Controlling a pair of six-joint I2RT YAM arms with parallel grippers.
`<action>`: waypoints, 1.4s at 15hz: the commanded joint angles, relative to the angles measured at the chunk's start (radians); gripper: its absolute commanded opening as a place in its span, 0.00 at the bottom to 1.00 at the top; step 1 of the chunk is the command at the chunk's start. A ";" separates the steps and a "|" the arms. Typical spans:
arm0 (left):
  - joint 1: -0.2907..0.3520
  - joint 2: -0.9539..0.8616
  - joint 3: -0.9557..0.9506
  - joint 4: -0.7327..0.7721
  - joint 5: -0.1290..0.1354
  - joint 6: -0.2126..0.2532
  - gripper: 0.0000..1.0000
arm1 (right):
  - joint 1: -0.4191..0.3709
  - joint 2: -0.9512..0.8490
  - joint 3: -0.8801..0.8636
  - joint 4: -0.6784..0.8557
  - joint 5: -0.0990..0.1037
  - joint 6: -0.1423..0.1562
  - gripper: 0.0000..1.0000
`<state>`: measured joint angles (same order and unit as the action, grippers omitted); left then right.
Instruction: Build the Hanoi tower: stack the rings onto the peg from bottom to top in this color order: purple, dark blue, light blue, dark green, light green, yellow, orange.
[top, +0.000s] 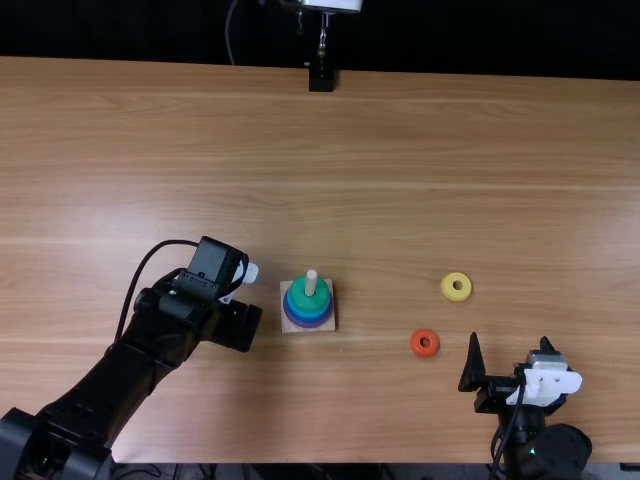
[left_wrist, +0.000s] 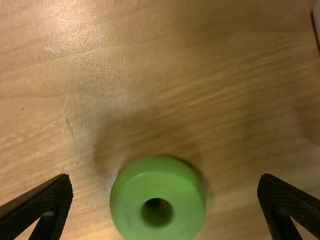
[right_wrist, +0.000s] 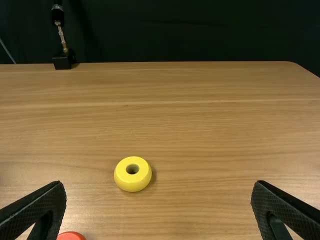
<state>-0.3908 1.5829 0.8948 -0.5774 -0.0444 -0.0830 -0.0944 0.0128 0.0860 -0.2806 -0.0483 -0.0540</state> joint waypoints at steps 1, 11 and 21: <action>0.009 0.015 -0.013 -0.001 0.011 0.004 1.00 | -0.007 -0.013 -0.071 -0.078 0.006 -0.003 1.00; 0.044 0.019 -0.020 -0.060 0.011 0.006 1.00 | -0.007 -0.013 -0.071 -0.078 0.004 -0.003 1.00; 0.043 0.061 -0.013 -0.063 0.011 0.007 1.00 | -0.007 -0.013 -0.071 -0.078 0.006 -0.001 1.00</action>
<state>-0.3580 1.6344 0.8944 -0.6418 -0.0414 -0.0818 -0.0944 0.0128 0.0860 -0.2806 -0.0479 -0.0540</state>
